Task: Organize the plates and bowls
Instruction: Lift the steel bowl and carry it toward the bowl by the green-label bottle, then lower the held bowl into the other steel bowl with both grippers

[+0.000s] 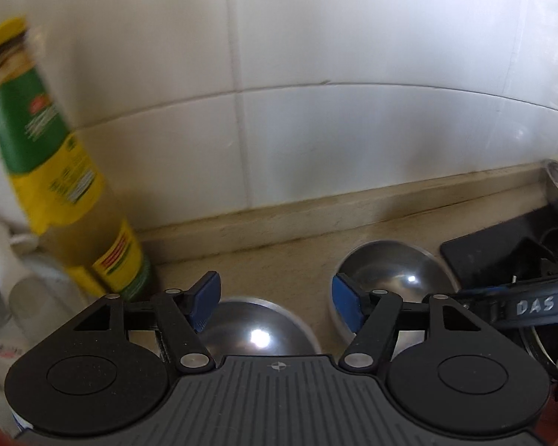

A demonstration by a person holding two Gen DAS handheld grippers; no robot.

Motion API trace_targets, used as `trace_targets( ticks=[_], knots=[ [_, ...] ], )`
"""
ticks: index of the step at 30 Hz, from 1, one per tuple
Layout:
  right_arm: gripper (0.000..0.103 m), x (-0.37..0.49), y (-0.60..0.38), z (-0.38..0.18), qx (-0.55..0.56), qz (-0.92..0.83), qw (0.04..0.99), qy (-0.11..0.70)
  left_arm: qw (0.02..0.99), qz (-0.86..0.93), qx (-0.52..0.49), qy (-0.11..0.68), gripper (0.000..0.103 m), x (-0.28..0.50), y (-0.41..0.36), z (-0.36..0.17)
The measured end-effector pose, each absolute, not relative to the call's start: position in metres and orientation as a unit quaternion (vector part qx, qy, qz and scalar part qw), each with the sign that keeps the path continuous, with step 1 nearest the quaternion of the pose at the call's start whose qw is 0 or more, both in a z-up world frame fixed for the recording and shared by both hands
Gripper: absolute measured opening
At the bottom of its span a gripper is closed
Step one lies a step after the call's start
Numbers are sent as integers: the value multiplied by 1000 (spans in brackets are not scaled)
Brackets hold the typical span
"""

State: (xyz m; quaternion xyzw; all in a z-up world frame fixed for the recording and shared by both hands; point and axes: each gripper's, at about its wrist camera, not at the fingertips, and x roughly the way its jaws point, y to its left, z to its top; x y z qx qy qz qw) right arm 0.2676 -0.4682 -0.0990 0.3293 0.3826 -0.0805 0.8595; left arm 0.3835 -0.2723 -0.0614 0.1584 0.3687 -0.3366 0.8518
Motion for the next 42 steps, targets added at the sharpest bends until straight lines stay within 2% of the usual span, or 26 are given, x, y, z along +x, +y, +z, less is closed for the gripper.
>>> trace_targets(
  ticks=[8,14,20,24,33,42],
  knots=[
    [53,284,-440,-66,283,-15,889,359,862,-299,118,391,69,369,-231,-60],
    [53,321,-403,-51,213,45,901,376,871,-274,112,391,69,354,-217,-58],
    [53,361,-375,-59,169,102,891,409,863,-233,111,433,58,356,-219,-77],
    [53,381,-367,-73,156,115,880,434,865,-218,120,436,59,355,-221,-87],
    [53,397,-356,-77,100,130,888,431,862,-207,116,449,59,361,-216,-98],
    [53,407,-353,-98,86,132,866,475,859,-209,121,452,60,362,-218,-106]
  ],
)
